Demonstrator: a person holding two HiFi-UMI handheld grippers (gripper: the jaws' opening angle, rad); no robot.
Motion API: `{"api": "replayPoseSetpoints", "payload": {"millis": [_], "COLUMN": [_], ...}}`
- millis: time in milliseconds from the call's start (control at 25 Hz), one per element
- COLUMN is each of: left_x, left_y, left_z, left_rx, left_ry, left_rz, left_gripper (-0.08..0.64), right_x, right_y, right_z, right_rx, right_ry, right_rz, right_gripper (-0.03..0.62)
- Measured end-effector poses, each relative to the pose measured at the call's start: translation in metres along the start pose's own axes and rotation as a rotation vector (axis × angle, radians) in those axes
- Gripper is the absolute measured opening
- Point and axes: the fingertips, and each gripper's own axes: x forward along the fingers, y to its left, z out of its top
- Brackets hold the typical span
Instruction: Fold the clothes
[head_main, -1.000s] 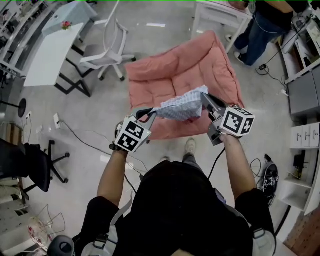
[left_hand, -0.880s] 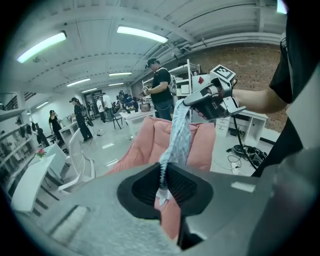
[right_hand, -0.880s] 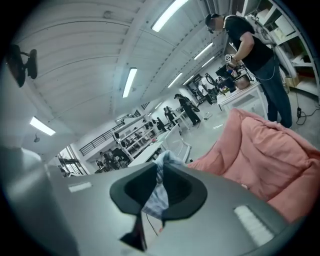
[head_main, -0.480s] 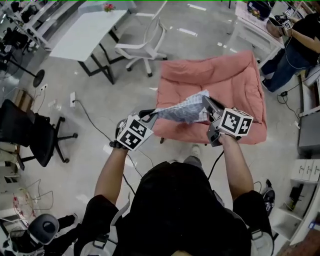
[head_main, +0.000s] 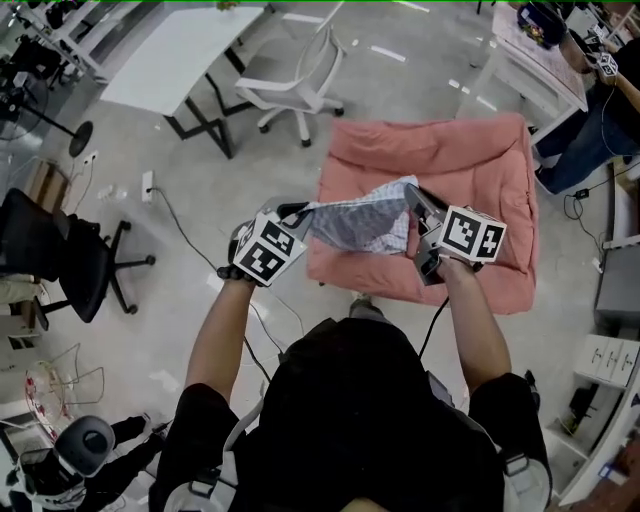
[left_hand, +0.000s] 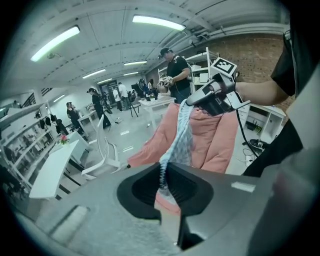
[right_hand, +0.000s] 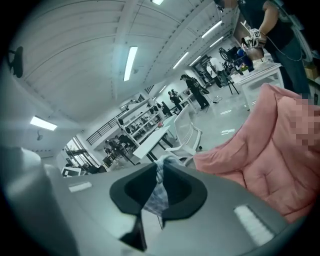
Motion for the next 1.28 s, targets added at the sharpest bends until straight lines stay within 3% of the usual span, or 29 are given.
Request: {"api": "replayPoseSetpoints", "payload": {"millis": [360, 640, 1000, 1280], "left_x": [0.036, 0.056, 0.069, 0.076], "left_y": [0.101, 0.152, 0.215, 0.245], "left_z": [0.094, 0.171, 0.231, 0.299], "left_rx": [0.07, 0.167, 0.35, 0.496], "left_ry": [0.01, -0.019, -0.089, -0.181], "left_rz": [0.089, 0.129, 0.109, 0.006], "left_gripper": [0.037, 0.037, 0.037, 0.037], "right_x": [0.043, 0.053, 0.063, 0.045], "right_y": [-0.014, -0.023, -0.01, 0.01], "right_z": [0.114, 0.197, 0.251, 0.306], "right_rx": [-0.085, -0.14, -0.219, -0.247], "right_ry": [-0.062, -0.15, -0.247, -0.409], "right_rz": [0.03, 0.013, -0.106, -0.253], "right_gripper": [0.04, 0.04, 0.04, 0.04]}}
